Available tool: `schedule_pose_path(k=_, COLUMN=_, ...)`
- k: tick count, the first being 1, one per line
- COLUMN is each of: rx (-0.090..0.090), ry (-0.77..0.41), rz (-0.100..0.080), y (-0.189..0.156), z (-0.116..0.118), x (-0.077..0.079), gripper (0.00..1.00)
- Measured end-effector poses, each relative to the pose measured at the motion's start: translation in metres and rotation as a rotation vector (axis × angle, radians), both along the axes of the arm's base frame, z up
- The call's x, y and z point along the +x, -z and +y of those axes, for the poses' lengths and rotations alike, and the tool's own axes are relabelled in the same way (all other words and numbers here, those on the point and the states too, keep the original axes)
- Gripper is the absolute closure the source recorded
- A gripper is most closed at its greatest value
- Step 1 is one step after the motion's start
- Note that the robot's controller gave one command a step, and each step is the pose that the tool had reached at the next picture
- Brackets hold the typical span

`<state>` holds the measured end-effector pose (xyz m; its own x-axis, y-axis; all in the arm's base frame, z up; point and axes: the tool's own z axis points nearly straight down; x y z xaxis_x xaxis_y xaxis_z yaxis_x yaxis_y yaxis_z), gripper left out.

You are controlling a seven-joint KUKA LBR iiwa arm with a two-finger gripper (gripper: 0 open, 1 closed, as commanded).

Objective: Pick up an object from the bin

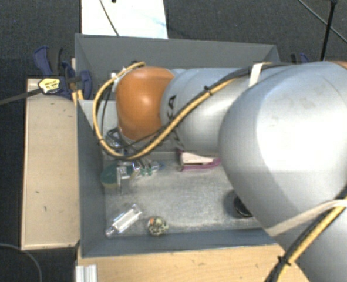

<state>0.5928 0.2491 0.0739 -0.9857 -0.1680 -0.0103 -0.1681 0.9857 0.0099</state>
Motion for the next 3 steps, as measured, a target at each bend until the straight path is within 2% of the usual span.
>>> schedule_pose_path(k=1, rx=0.0, ry=0.001, rz=0.003, y=0.001, z=0.0, x=-0.001, gripper=1.0)
schedule_pose_path(k=2, rx=-0.008, ry=-0.003, rz=0.003, y=-0.035, z=0.001, x=0.0, gripper=1.0)
schedule_pose_path(k=3, rx=-0.008, ry=-0.004, rz=0.001, y=-0.048, z=0.001, x=0.001, gripper=1.0)
